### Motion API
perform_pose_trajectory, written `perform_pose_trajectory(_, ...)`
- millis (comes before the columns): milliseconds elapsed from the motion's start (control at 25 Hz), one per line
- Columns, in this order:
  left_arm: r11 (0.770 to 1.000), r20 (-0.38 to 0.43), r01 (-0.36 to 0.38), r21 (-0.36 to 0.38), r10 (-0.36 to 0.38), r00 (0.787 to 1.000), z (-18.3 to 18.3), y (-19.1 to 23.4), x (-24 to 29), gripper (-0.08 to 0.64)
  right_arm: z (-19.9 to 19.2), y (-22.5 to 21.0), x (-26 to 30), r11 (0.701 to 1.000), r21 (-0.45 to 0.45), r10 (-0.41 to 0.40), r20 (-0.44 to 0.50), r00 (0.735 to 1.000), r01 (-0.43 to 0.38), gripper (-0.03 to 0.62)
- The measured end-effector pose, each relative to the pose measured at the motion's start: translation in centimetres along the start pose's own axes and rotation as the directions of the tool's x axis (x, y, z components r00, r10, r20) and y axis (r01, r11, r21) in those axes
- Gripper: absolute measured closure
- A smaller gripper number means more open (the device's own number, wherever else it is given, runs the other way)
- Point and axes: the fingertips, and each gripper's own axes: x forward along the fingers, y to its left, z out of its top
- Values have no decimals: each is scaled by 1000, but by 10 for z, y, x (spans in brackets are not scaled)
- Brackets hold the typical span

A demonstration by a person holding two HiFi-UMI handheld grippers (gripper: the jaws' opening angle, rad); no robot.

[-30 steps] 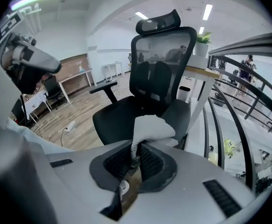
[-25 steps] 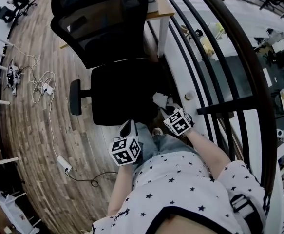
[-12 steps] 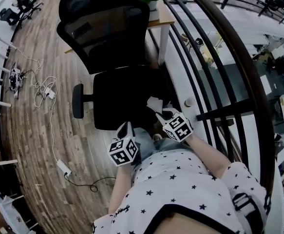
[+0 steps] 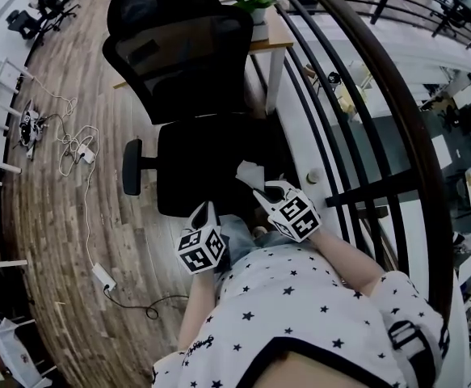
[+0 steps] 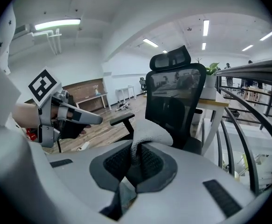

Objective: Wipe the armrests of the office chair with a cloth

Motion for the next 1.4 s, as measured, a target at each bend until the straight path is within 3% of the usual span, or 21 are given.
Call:
perform_pose_trajectory(680, 993, 30, -88, -74, 90, 995, 6, 34, -6, 554, 21, 12, 23, 995, -26, 93, 8, 996, -93, 563)
perform_pose_trajectory(960, 989, 34, -110, -100, 113, 993, 17, 74, -5, 554, 43, 24, 57, 993, -26, 112, 15, 994, -111, 563)
perform_pose_trajectory(1400, 993, 42, -96, -74, 100, 994, 67, 163, -5, 554, 105, 59, 128, 997, -14, 77, 61, 995, -76, 563)
